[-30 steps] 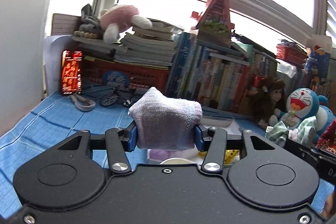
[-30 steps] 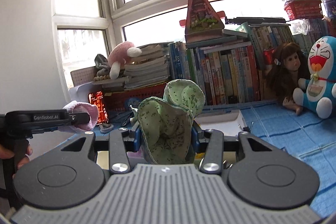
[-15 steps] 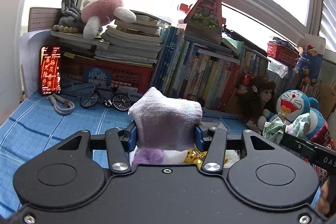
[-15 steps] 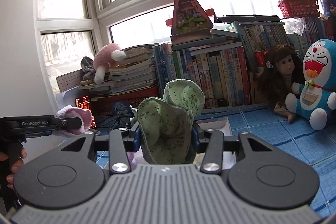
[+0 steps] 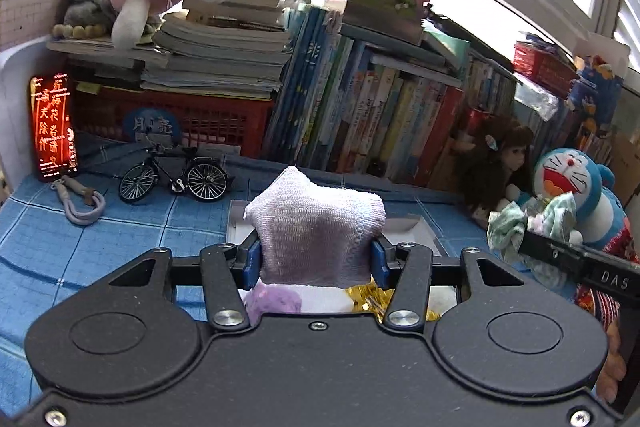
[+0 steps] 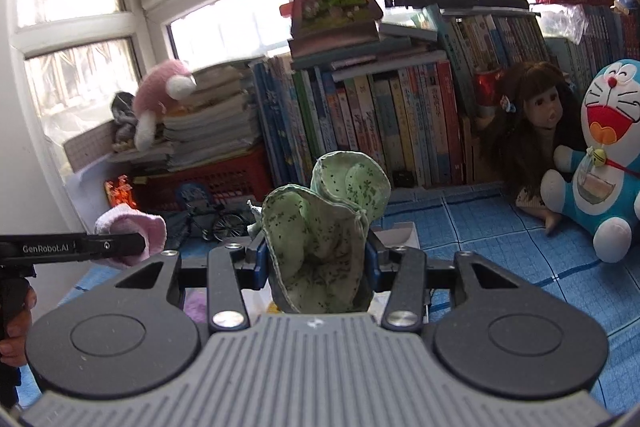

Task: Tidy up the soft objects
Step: 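Carry the sock and green cloth into the white tray and open both tools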

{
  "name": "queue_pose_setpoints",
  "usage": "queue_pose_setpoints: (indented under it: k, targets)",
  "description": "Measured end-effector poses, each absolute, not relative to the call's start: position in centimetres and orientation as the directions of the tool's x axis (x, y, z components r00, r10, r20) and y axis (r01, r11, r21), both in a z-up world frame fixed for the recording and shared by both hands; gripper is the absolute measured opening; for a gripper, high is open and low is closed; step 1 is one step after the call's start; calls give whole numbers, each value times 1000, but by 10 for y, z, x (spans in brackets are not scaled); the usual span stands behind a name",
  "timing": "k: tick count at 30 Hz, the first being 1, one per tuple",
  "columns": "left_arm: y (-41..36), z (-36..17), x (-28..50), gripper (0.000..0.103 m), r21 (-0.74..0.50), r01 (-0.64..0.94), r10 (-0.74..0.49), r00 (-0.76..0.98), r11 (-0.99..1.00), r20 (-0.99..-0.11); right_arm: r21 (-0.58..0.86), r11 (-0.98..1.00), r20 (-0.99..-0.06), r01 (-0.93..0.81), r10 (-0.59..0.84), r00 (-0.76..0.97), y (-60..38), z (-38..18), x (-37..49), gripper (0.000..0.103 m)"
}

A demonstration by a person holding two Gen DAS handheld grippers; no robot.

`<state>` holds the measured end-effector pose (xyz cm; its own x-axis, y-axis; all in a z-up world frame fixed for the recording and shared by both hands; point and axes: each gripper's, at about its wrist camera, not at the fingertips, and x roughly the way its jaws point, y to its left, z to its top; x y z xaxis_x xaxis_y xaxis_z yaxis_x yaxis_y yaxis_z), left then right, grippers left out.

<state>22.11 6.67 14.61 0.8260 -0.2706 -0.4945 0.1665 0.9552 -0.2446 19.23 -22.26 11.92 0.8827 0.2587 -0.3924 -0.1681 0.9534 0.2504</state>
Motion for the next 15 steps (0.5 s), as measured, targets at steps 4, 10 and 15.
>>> queue_pose_setpoints:
  k: [4,10,15]
  targets:
    - [64,141,250,48,-249,147,-260,814,957,-519,257,953,-445,-161,264,856,-219,112,216,50]
    - [53,123,294,48,-223,126,-238,761,967,-603,254,956,-570,-148,272,776,-205,95,261,50]
    - [48,102,325,48,-247,115,-255,695,962,-673,206,969,-627,-138,239,742,-192,81,288,50]
